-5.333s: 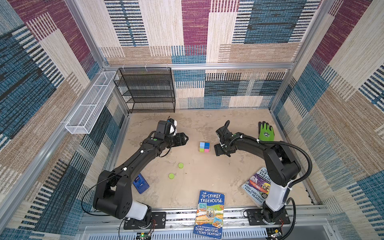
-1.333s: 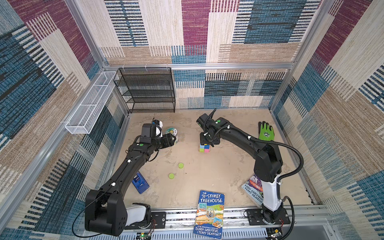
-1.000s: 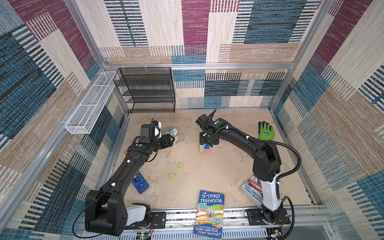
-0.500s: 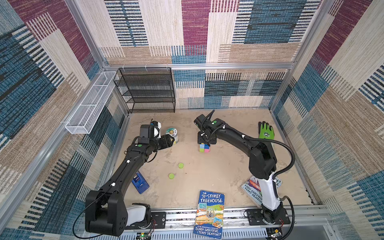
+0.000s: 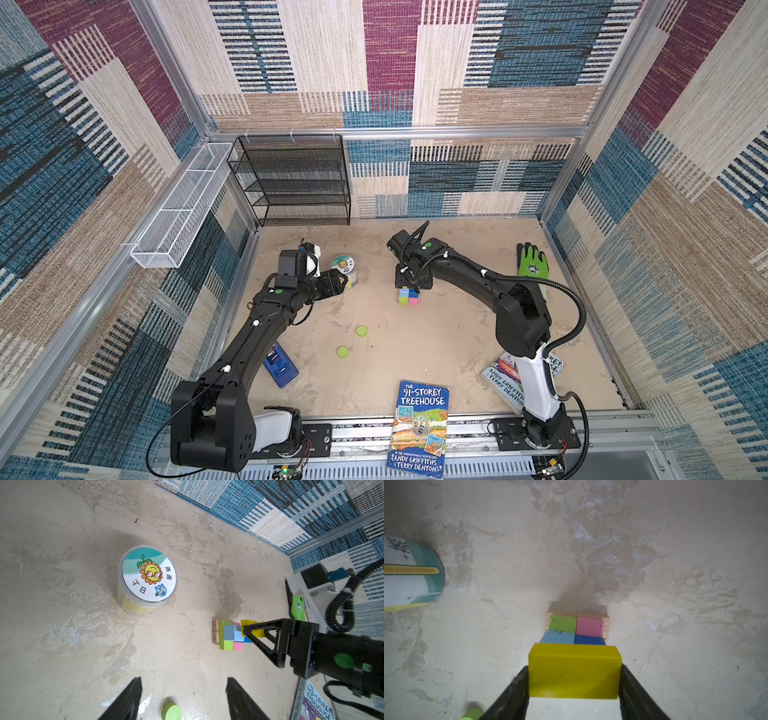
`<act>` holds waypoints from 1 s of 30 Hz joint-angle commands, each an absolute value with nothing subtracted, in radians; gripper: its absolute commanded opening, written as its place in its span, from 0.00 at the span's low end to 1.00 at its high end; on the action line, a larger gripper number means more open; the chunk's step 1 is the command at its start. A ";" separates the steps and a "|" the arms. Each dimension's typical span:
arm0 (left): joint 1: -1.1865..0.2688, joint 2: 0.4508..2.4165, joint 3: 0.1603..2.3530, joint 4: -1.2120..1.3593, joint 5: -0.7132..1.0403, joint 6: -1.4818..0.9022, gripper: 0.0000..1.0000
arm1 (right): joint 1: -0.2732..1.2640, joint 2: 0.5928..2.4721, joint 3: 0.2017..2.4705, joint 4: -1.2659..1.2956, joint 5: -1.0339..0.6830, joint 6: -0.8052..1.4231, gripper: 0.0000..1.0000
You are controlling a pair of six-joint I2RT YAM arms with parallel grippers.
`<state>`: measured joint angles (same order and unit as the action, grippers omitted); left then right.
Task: Build the wood block tower
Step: 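Carry the yellow block over the blue cubes with the right gripper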
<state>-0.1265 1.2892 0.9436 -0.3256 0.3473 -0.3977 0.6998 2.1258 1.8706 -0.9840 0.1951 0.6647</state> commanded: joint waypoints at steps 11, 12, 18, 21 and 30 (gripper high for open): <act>-0.115 1.286 0.935 -0.303 0.374 -0.393 0.69 | 0.714 2.149 1.899 -0.999 0.238 0.693 0.59; -0.115 1.285 0.933 -0.302 0.376 -0.393 0.69 | 0.715 2.150 1.898 -1.000 0.238 0.694 0.59; -0.112 1.284 0.931 -0.301 0.379 -0.394 0.69 | 0.719 2.153 1.897 -1.003 0.244 0.701 0.60; -0.110 1.284 0.928 -0.299 0.380 -0.394 0.69 | 0.721 2.159 1.903 -1.010 0.245 0.701 0.60; -0.105 1.279 0.927 -0.300 0.385 -0.393 0.69 | 0.722 2.164 1.906 -1.028 0.265 0.713 0.61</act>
<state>-0.1055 1.2846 0.9310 -0.3241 0.3721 -0.3981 0.7200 2.1635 1.8996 -1.0206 0.2367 0.6949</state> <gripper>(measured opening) 0.691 0.627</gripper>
